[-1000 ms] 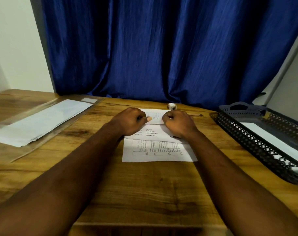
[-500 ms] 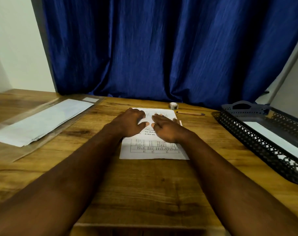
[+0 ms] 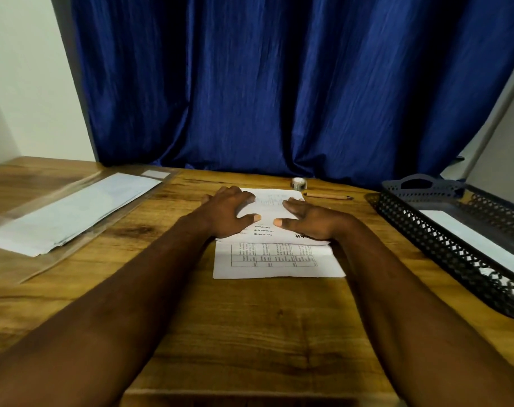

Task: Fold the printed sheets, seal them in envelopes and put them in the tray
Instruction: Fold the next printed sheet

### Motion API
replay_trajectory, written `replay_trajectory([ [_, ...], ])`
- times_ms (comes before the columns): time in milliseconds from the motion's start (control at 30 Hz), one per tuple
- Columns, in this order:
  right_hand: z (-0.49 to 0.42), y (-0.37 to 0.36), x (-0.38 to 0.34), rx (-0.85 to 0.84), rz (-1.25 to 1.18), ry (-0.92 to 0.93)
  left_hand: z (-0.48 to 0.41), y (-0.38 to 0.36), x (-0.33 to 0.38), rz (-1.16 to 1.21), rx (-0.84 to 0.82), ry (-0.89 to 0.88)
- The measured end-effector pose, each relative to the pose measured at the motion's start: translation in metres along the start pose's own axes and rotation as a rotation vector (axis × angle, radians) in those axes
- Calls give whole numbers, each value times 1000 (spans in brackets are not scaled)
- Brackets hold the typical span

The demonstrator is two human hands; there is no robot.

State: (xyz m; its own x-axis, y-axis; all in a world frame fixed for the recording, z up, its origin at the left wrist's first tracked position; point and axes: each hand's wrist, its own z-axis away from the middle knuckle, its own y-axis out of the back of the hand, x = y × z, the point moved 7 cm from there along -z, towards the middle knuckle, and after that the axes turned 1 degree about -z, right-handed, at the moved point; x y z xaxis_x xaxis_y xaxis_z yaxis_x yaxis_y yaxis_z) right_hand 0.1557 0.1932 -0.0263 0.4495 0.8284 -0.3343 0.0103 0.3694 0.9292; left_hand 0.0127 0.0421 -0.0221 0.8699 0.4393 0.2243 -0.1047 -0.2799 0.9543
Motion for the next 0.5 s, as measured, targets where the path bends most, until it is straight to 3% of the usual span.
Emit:
replay_trajectory([
  [333,-5,9,9,241,-217,35,2,3,-1,-16,-49,6],
  [500,-4,5,10,138,30,-19,1,3,-5,-3,-31,4],
])
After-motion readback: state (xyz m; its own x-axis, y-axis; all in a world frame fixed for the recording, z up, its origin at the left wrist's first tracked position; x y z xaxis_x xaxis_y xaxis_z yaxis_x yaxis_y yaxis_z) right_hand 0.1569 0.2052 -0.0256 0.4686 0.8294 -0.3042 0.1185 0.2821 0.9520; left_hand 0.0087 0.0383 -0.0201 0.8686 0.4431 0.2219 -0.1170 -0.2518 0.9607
